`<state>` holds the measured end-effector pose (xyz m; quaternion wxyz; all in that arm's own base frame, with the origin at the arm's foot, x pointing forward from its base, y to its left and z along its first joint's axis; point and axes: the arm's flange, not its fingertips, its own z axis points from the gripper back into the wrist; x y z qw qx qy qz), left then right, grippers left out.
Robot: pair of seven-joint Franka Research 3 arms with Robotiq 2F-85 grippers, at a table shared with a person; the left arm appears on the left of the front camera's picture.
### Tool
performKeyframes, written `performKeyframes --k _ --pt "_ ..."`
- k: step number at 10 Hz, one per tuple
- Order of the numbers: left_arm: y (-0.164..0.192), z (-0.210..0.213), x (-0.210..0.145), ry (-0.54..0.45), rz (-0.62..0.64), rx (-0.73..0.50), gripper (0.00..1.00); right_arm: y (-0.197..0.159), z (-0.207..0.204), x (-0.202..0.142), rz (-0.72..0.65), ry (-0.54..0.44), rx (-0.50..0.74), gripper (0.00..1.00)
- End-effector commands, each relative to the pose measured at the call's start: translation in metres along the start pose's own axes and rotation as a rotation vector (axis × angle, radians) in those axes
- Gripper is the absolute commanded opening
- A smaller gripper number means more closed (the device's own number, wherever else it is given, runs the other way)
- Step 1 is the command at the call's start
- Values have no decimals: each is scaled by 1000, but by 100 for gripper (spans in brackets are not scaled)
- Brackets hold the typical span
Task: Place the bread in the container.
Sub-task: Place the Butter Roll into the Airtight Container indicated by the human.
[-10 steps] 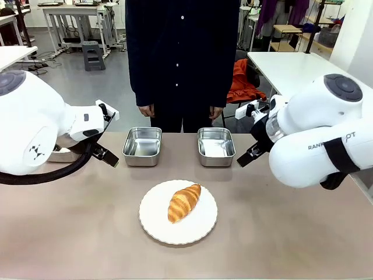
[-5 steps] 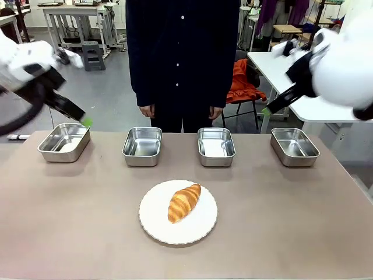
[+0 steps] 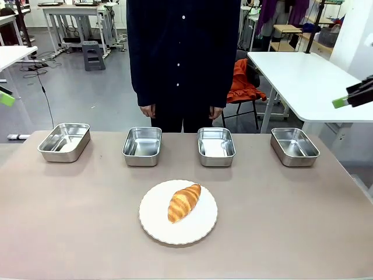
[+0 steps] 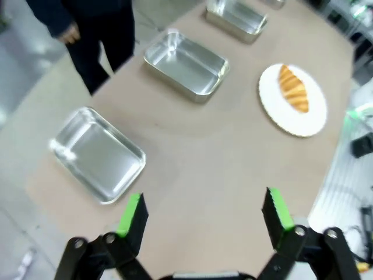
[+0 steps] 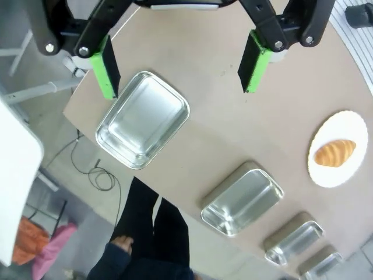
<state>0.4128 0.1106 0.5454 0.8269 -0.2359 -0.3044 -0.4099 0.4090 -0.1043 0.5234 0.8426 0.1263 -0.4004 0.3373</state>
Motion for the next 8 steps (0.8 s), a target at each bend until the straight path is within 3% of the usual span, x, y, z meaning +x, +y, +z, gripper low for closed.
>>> performKeyframes --k 1,2,6,8 --pt "13 -4 -7 -78 -10 40 100 -8 -19 4 4 -54 31 100" --pt "0 0 0 0 0 0 100 0 0 0 0 0 0 100" --pt "3 0 -5 6 -4 12 100 0 -3 -2 -9 0 -4 100" --pt "-3 37 -12 -60 -38 78 100 -39 30 -1 2 -69 77 100"
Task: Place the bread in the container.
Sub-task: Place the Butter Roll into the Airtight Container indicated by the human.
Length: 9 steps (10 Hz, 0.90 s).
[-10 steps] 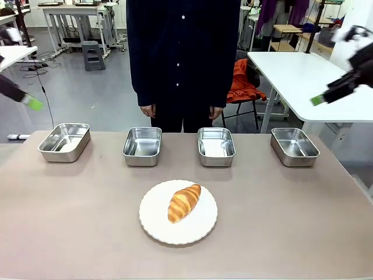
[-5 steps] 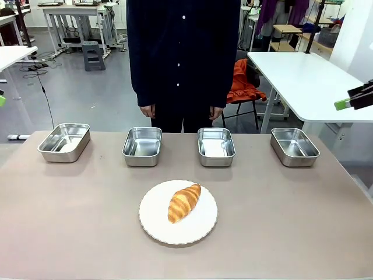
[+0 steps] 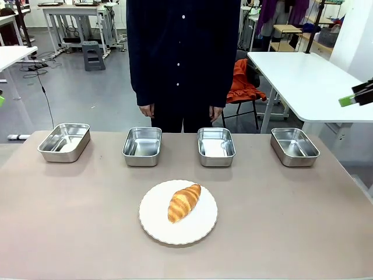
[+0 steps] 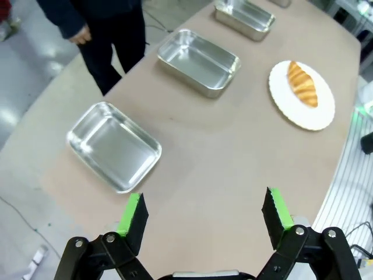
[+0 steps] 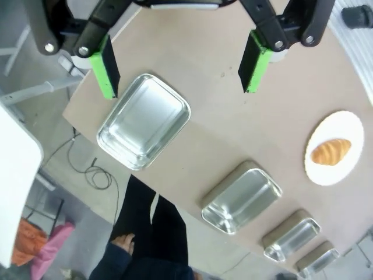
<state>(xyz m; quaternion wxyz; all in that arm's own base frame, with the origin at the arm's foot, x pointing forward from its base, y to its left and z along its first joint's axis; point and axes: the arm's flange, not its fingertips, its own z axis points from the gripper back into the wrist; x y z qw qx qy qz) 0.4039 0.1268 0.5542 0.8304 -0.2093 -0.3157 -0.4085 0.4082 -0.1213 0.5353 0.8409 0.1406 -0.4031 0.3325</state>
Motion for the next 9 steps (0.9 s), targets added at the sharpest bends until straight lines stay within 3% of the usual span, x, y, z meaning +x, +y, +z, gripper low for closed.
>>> performKeyframes --k 1,4,9 --pt "2 33 -12 -124 9 42 100 -36 27 -3 36 -82 74 100" --pt "7 54 -22 -237 31 92 100 -51 46 -11 19 -140 62 100" --pt "5 53 -19 -232 75 142 100 -58 48 -17 -3 -153 61 100"
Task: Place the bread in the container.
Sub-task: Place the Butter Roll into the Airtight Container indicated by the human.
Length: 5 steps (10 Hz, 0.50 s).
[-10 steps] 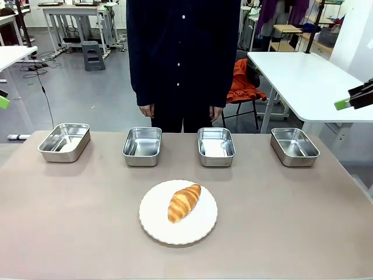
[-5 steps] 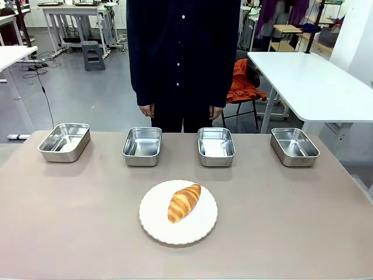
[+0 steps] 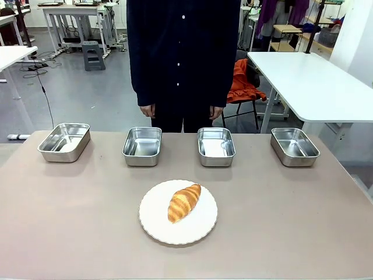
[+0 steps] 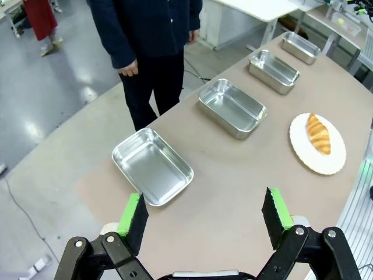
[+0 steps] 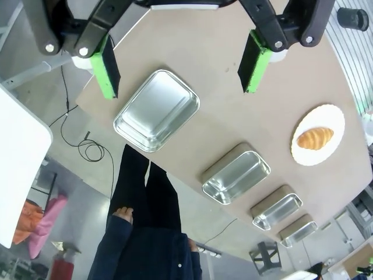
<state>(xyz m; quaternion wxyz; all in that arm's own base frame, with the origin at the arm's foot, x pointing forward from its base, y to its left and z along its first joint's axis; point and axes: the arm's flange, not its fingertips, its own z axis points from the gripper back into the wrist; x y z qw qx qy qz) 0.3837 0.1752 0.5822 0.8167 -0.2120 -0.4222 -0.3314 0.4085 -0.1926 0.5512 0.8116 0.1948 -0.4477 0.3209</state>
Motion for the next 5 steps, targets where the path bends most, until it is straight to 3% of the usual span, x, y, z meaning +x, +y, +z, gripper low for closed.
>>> performKeyframes --k 1,5 --pt "-3 -3 -3 6 12 31 100 -4 2 3 27 -14 2 100" --pt "-1 -5 -1 16 4 18 100 -1 0 1 -4 11 -5 100"
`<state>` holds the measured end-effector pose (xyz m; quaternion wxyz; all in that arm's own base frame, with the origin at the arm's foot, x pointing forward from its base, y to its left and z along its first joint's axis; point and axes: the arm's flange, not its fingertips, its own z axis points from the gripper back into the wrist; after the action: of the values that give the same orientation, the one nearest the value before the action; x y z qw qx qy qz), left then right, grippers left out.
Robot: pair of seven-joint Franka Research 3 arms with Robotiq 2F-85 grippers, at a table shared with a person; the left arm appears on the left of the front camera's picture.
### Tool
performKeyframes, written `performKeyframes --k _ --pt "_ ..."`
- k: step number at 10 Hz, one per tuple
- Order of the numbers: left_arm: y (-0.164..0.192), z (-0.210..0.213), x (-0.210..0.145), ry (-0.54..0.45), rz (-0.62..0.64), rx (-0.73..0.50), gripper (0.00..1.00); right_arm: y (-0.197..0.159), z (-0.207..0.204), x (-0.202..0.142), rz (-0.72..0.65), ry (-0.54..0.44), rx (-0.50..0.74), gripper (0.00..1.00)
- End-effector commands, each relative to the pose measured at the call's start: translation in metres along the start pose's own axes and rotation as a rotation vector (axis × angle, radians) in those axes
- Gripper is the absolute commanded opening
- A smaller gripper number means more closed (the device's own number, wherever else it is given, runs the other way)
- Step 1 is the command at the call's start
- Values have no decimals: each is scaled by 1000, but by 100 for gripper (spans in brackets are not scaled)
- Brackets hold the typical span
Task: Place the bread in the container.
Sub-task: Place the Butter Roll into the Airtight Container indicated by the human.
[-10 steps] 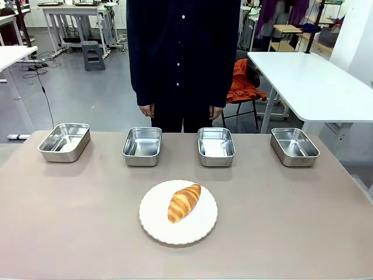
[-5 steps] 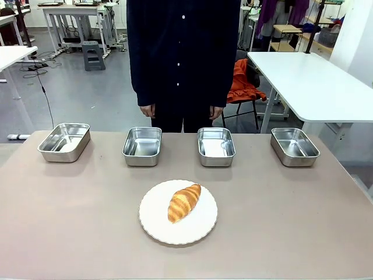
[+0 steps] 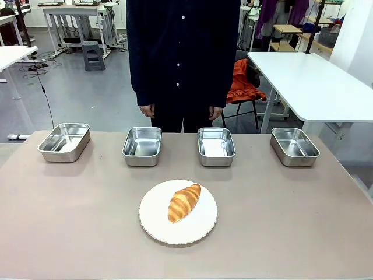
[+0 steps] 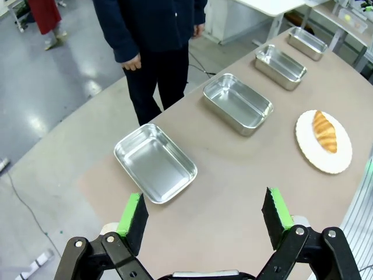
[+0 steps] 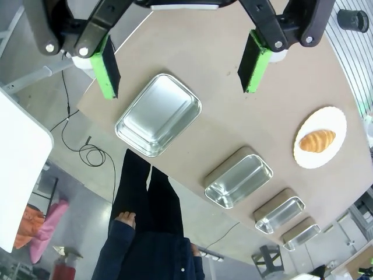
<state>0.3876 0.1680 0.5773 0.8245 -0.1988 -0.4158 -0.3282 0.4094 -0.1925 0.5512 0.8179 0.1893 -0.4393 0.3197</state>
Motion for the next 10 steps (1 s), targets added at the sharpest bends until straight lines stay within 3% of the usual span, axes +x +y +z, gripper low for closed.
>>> performKeyframes --k 1,10 --pt "1 4 -1 -8 2 -6 100 0 0 1 0 -11 2 100" --pt "1 4 -1 -8 2 -6 100 0 0 1 0 -11 2 100"
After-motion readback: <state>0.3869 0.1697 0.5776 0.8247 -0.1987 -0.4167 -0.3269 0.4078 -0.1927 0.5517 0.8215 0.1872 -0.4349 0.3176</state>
